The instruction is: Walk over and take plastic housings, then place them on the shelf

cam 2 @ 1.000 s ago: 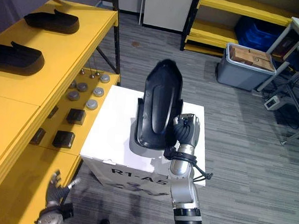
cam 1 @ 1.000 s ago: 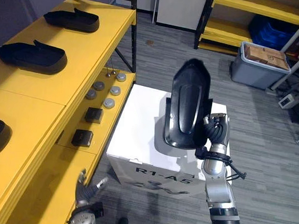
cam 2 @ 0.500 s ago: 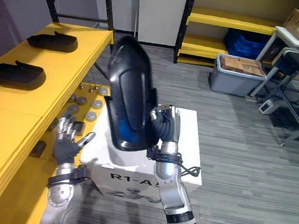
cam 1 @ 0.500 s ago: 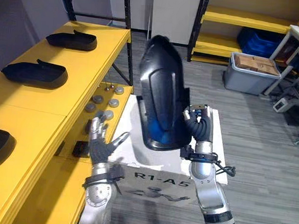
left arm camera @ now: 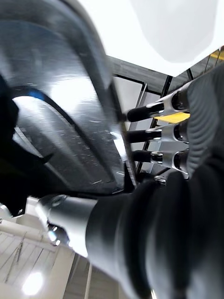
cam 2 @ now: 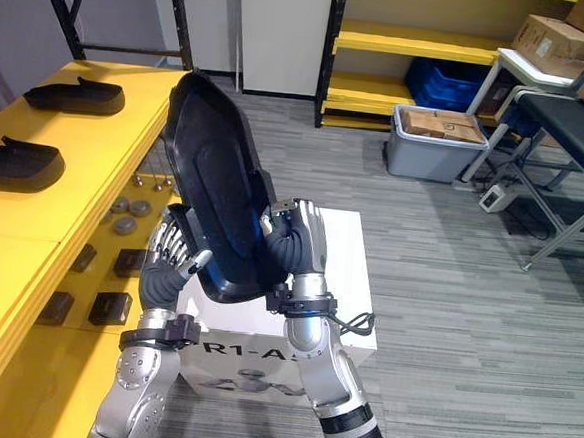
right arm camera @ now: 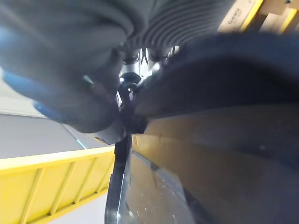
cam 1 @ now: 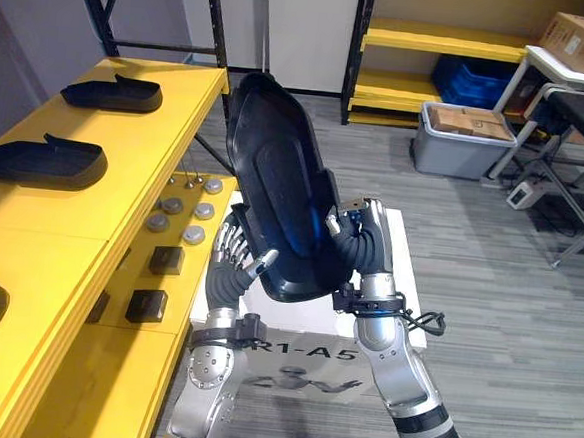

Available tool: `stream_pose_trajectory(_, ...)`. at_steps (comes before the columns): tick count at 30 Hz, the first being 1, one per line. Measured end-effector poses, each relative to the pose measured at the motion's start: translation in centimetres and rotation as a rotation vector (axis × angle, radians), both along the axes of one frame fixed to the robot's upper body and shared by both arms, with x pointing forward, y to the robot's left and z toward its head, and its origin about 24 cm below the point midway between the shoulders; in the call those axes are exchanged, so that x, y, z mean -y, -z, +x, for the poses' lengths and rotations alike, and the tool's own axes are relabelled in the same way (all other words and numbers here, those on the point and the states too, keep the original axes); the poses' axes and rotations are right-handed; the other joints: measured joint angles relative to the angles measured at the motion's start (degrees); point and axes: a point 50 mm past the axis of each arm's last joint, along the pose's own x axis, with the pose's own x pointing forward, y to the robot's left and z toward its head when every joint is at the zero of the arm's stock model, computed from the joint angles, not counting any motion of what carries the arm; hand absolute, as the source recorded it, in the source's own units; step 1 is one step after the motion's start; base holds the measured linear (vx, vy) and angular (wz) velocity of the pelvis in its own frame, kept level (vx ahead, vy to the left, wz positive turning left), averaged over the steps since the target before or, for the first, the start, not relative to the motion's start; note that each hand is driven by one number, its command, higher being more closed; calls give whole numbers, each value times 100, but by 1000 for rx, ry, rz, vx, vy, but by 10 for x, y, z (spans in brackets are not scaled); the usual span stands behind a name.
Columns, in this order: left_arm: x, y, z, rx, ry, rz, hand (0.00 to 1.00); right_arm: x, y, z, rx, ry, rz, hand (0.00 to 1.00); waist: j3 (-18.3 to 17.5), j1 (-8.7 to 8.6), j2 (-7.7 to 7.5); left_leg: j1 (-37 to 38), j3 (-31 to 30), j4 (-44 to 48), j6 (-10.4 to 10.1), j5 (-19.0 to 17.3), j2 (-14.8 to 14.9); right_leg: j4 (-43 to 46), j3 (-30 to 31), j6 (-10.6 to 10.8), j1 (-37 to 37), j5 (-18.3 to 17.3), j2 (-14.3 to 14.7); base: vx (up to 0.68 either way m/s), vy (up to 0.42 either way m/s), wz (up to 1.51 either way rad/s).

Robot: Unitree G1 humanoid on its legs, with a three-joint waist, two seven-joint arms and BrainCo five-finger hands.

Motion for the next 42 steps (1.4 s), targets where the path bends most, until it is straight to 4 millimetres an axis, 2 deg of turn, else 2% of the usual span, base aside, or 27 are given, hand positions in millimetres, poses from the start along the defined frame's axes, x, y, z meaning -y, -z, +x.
stream_pose_trajectory(4,-5,0,2,-11,-18,-24,100,-2,-7,-6,39,-27,-18,100,-19,-14,12,-8,8,17,-9,-6,28,-12,5,-28,-4,25,25,-18,9,-1)
stream_pose_trajectory(9,-9,6,3,-49,-25,-8,100,-8,-5,-11,49,-71,-57,100,-100,-114,36,-24,50,25,-22,-17,63,-29,66,-54,-48,63,37,-25,16,-6)
stream_pose_trajectory(15,-2,5,5,-54,7,-3,100,-13,-3,-15,67,-115,-69,100,-154,-190,101,-25,138,58,-39,-28,86,-29,123,-77,-74,99,56,-19,9,-8)
stream_pose_trajectory(18,2,2,6,-40,28,-17,100,-12,5,-13,36,-107,-82,100,-213,-220,167,-23,140,60,-38,-28,89,-30,121,-80,-71,102,59,0,0,0)
stream_pose_trajectory(19,2,2,6,-40,29,-16,100,-12,5,-13,33,-106,-85,0,-227,-250,190,-25,140,60,-39,-28,89,-30,118,-81,-72,103,59,0,0,0)
stream_pose_trajectory(29,1,-5,11,-8,16,11,100,-4,14,-15,-42,-135,-17,0,-237,-267,200,-21,147,63,-39,-27,109,-31,111,-91,-68,112,82,0,0,0)
stream_pose_trajectory(33,1,-12,14,39,12,97,100,14,8,-11,-67,-139,69,0,-239,-255,197,-12,151,62,-38,-27,106,-29,118,-90,-57,113,86,0,0,0)
stream_pose_trajectory(34,2,-12,14,48,15,120,100,29,-1,-14,-42,-128,134,0,-239,-251,197,-9,153,60,-38,-27,104,-25,133,-89,-57,114,92,0,0,0)
stream_pose_trajectory(35,2,-12,14,49,15,123,100,35,-6,-15,-25,-124,156,0,-239,-256,197,-7,158,58,-38,-27,104,-19,138,-89,-58,114,94,0,0,0)
stream_pose_trajectory(38,-3,-11,13,47,-3,146,100,79,-36,-21,113,-43,262,0,-238,-268,196,1,198,52,-35,-30,105,-14,180,-85,-71,116,106,-3,9,-7)
stream_pose_trajectory(40,-18,-5,10,18,-63,157,100,121,-56,-32,237,34,363,0,-238,-282,197,15,299,56,-46,-60,119,-31,290,-85,-101,116,141,-19,19,-21)
stream_pose_trajectory(41,-20,-4,10,14,-71,159,100,124,-58,-33,248,43,371,0,-238,-285,197,12,304,58,-45,-63,123,-32,296,-85,-102,116,145,-21,3,-17)
stream_pose_trajectory(42,-27,0,7,-4,-95,162,100,140,-63,-39,291,72,414,0,-238,-324,198,8,308,58,-48,-73,137,-33,296,-84,-101,115,158,-11,-12,-3)
